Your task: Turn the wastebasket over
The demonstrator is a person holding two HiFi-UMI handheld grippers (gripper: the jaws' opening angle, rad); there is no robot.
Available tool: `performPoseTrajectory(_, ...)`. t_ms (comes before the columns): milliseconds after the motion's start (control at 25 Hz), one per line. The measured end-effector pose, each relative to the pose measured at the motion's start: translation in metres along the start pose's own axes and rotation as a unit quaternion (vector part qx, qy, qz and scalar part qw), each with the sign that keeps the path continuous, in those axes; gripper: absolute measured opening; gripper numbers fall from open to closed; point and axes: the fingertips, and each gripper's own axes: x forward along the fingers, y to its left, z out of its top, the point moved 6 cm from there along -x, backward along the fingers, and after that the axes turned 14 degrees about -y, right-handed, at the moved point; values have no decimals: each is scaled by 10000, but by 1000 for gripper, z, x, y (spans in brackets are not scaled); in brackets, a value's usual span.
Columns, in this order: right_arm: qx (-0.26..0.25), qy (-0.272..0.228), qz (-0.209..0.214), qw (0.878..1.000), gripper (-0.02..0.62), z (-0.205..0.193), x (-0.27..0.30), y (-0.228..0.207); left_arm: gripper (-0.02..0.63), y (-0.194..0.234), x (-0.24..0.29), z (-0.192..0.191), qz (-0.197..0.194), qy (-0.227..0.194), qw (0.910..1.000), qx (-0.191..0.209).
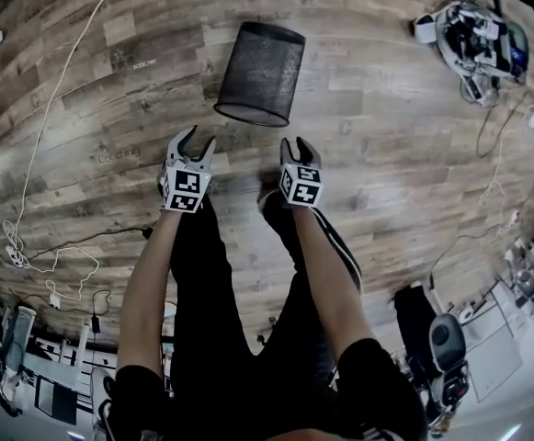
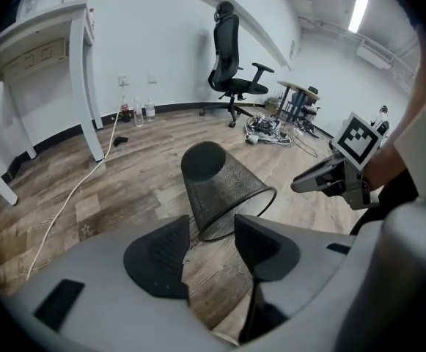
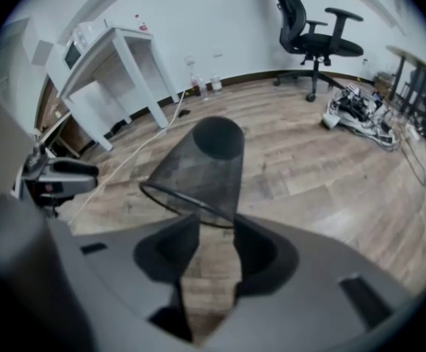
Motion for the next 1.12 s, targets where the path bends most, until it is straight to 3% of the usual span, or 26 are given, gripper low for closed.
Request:
performPoseTrajectory(440,-12,128,18,9999,163,-64,65,-15,221,19,64,-84,-144,494,9980,367)
performPoseTrajectory(840,69,-62,-74,9999,163,-91,106,-30,221,25,103,-114,-246,508,9973,474)
performPoseTrajectory(1120,-96,-418,59,9991,159,-87,118,-33,219,24,118,-123,-350,413,9968,589)
